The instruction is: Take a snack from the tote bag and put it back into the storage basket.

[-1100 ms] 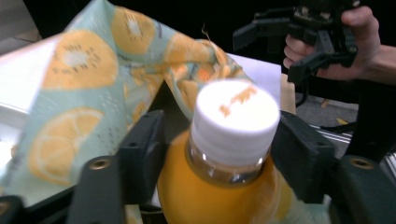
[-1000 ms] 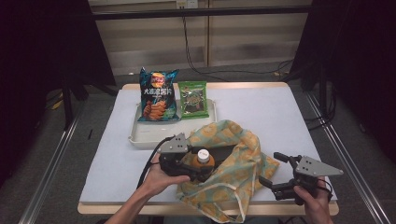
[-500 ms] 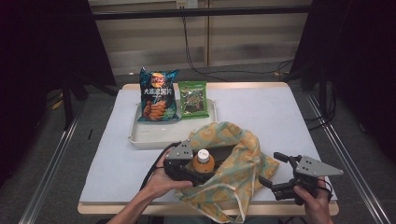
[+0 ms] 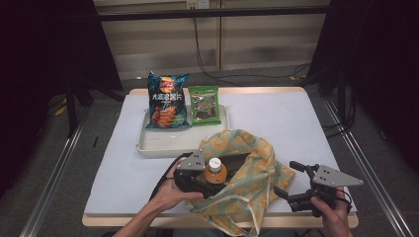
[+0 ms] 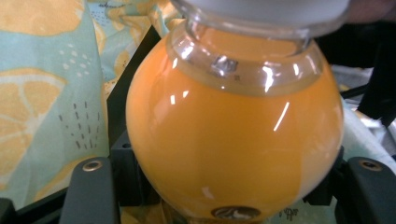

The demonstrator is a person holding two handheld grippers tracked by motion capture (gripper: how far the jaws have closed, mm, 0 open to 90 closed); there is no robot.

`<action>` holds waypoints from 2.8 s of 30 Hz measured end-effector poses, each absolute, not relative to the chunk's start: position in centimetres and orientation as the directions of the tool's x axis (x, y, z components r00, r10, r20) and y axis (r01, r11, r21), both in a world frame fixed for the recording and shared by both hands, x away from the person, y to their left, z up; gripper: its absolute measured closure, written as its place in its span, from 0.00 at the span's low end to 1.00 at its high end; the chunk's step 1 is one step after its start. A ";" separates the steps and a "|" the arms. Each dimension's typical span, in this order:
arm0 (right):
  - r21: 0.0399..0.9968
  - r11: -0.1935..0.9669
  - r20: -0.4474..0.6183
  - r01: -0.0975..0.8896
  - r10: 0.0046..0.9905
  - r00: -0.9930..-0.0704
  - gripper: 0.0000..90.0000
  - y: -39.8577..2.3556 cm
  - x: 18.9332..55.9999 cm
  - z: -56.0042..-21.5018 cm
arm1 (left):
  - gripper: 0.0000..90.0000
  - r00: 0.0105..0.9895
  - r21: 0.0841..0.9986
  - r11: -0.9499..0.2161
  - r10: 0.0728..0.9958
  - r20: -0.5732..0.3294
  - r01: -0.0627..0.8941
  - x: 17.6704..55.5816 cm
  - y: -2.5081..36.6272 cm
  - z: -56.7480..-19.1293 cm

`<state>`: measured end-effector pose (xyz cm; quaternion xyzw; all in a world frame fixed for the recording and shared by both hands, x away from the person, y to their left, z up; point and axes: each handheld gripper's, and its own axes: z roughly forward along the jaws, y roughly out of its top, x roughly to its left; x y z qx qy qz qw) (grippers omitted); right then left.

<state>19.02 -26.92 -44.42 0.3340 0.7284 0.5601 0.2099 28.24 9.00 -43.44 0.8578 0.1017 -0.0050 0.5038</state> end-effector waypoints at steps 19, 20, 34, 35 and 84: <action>0.957 0.148 0.068 0.250 0.725 -0.686 0.02 -26.9 19.0 -44.4 | 0.37 0.975 0.891 -0.405 0.168 -0.148 0.205 28.2 9.2 -40.0; 0.958 0.150 0.064 0.246 0.724 -0.687 0.02 -27.0 19.1 -44.4 | 0.37 0.974 0.894 -0.395 0.170 -0.153 0.209 28.3 9.3 -39.8; 0.957 0.146 0.065 0.249 0.729 -0.681 0.02 -27.0 19.1 -44.4 | 0.37 0.979 0.907 -0.381 0.161 -0.123 0.177 28.6 9.7 -36.8; 0.957 0.146 0.065 0.249 0.729 -0.681 0.02 -27.0 19.1 -44.4 | 0.37 0.979 0.907 -0.381 0.161 -0.123 0.177 28.6 9.7 -36.8; 0.958 0.147 0.061 0.247 0.735 -0.676 0.02 -27.4 19.1 -44.4 | 0.37 0.957 0.936 -0.295 0.265 -0.113 0.193 36.3 12.6 -28.9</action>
